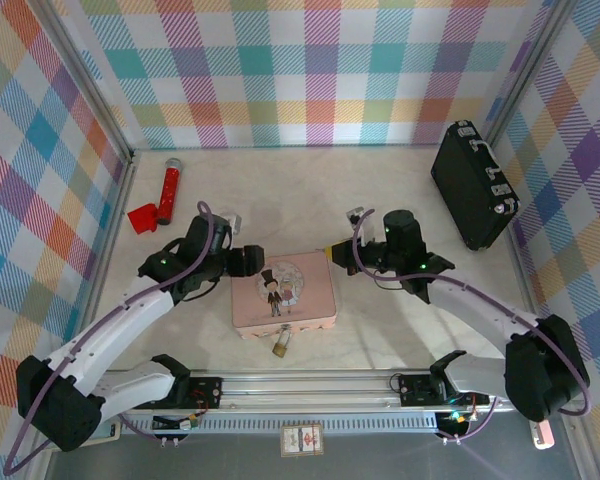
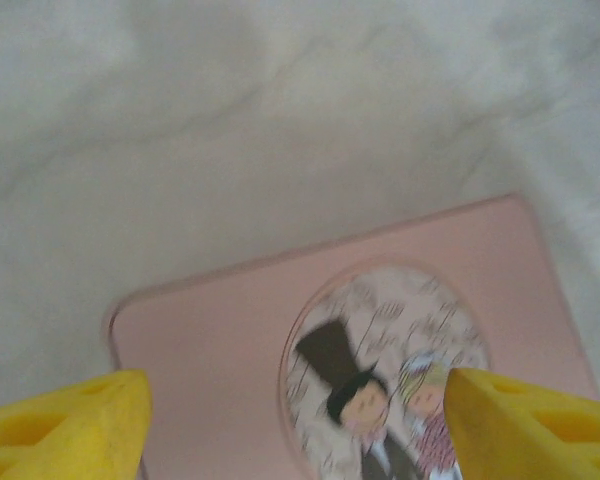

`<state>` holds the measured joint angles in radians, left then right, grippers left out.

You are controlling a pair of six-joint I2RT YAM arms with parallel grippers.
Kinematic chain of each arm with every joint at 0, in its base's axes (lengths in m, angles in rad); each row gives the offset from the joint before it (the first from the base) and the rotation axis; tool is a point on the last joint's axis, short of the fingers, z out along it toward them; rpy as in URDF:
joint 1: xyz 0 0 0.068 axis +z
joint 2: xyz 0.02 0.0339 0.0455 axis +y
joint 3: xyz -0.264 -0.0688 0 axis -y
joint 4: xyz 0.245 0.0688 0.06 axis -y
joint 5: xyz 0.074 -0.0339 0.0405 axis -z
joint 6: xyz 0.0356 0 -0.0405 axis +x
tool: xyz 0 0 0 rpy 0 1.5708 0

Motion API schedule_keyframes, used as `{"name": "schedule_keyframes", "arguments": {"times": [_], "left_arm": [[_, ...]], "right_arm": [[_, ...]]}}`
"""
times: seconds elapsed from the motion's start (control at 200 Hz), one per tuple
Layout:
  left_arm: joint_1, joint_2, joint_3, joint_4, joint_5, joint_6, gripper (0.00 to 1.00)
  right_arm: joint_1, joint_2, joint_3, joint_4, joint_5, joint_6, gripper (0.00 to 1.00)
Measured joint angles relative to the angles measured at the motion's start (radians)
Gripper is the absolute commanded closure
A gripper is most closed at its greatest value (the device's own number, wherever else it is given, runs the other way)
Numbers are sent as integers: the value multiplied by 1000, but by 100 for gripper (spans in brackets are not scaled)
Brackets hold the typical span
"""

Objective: Unlock a padlock with a key

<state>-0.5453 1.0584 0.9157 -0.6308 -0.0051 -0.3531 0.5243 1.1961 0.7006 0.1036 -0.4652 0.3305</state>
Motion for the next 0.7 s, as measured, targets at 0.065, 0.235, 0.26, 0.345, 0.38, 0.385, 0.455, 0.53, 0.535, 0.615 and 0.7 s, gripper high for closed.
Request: {"name": "schedule_keyframes", "arguments": {"times": [0.065, 0.235, 0.26, 0.345, 0.38, 0.385, 0.455, 0.53, 0.535, 0.615, 0.7], "left_arm": [[-24, -16, 2, -89, -10, -30, 21], [-168, -44, 11, -283, -46, -120, 20], [-198, -44, 11, -303, -48, -132, 20], [-305, -32, 11, -364, -63, -179, 19], [-349, -18, 11, -389, -71, -199, 18], [-354, -16, 11, -391, -72, -200, 18], [-420, 15, 11, -431, -87, -234, 17], [-462, 42, 11, -463, -94, -264, 17], [-463, 42, 11, -464, -94, -265, 17], [-480, 49, 0, -467, -93, -287, 16], [-488, 48, -37, -449, -90, -305, 15]], "right_arm": [[0, -39, -6, -29, 61, 7, 100], [0, -125, -63, -37, 190, 26, 100], [0, -129, -73, -37, 205, 29, 100], [0, -126, -98, -42, 246, 37, 100], [0, -121, -100, -46, 257, 40, 100], [0, -120, -100, -47, 260, 41, 100], [0, -115, -100, -45, 276, 50, 100], [0, -115, -100, -44, 285, 52, 100], [0, -115, -101, -44, 286, 52, 100], [0, -115, -101, -44, 295, 55, 100], [0, -116, -101, -44, 301, 58, 100]]}}
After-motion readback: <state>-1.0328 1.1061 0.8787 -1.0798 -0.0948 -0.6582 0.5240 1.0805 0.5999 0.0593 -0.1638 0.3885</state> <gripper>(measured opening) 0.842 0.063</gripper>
